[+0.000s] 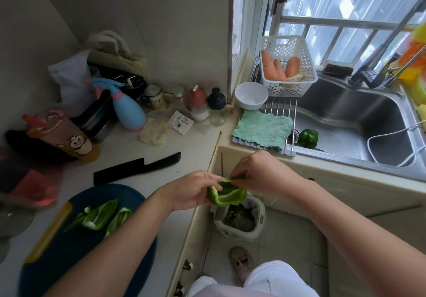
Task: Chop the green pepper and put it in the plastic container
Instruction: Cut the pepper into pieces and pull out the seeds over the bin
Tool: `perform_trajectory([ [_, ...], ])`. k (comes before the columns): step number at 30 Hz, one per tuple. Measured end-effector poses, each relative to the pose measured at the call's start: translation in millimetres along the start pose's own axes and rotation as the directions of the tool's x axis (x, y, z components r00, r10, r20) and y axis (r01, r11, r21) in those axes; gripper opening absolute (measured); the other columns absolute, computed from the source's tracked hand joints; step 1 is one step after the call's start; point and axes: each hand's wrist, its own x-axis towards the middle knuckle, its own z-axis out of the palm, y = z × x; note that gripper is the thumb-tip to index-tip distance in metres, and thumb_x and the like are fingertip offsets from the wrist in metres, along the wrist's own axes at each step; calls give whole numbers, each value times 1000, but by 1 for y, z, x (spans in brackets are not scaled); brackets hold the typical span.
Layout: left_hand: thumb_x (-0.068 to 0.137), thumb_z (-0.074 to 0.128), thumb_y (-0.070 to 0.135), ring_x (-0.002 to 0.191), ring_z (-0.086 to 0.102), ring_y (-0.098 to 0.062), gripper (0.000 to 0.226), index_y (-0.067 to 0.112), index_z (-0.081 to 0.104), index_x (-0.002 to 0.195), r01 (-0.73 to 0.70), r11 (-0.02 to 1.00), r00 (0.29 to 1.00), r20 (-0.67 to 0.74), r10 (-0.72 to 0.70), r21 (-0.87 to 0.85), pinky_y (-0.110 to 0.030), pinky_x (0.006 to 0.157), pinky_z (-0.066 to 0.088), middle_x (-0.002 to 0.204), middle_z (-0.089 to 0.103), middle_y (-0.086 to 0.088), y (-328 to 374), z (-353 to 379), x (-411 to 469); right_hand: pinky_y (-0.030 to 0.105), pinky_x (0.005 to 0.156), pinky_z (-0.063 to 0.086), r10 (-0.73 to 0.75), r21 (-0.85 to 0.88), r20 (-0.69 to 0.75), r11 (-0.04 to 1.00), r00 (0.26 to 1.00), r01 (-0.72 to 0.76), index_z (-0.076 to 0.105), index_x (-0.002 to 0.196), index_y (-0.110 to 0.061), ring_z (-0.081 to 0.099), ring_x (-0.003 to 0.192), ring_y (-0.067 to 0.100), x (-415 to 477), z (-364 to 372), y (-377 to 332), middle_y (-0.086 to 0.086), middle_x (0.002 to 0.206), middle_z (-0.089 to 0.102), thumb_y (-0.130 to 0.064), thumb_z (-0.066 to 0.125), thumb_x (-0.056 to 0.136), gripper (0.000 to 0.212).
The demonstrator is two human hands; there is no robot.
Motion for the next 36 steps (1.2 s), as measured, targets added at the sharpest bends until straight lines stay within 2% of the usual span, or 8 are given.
perform_trajectory([
  [4,92,37,-4,88,64,-16,34,4,63,113,-21,998,999,-35,23,58,-23,78,54,100,68,-13,1,4,2,19,75,54,51,39,-8,998,999,-51,75,99,-19,66,73,5,1,0,-1,-5,89,73,-19,71,83,16],
  [7,92,36,-7,87,64,-14,38,3,59,120,-22,993,995,-92,33,120,-21,74,54,102,67,-13,2,7,5,19,74,53,73,69,-33,995,997,-71,76,98,-18,64,72,5,2,1,-1,-4,88,73,-15,72,81,17],
  [11,92,36,-7,88,64,-14,38,4,58,121,-34,990,990,-133,52,137,-20,72,52,103,67,-11,5,9,5,13,73,52,149,194,-50,972,988,-136,76,97,-17,63,69,2,2,-2,2,-4,87,74,-7,72,79,21],
  [19,90,38,-6,88,61,-17,39,5,59,121,-62,994,983,-167,76,89,-21,71,53,102,66,-13,4,9,8,6,67,49,321,553,17,786,947,-276,76,94,-15,68,74,-2,0,-6,12,-11,81,72,1,73,77,23],
  [22,91,39,-5,89,61,-18,36,6,60,118,-75,993,975,-201,91,86,-22,73,54,102,65,-15,5,10,8,9,71,51,329,614,15,742,944,-269,75,97,-14,70,77,1,-1,-2,15,-8,85,73,3,66,82,24],
  [27,90,41,-6,84,59,-18,35,6,62,114,-86,993,958,-267,105,83,-23,70,51,97,65,-14,4,9,8,26,81,57,361,755,46,598,931,-269,72,93,-19,72,87,14,-1,3,25,1,91,75,3,53,91,29],
  [33,92,41,-3,86,66,-23,33,3,58,120,-74,997,966,-248,70,-8,-32,69,58,105,66,-18,7,9,5,20,70,56,416,738,-71,633,907,-233,72,88,-22,71,77,14,0,6,24,-2,80,74,-3,62,87,21],
  [36,93,41,-2,92,65,-24,33,4,57,122,-77,996,976,-205,67,-44,-35,73,58,112,63,-19,8,8,2,14,74,54,372,600,-175,774,911,-201,71,92,-24,67,77,-1,-1,2,21,-11,83,72,-17,72,81,13],
])
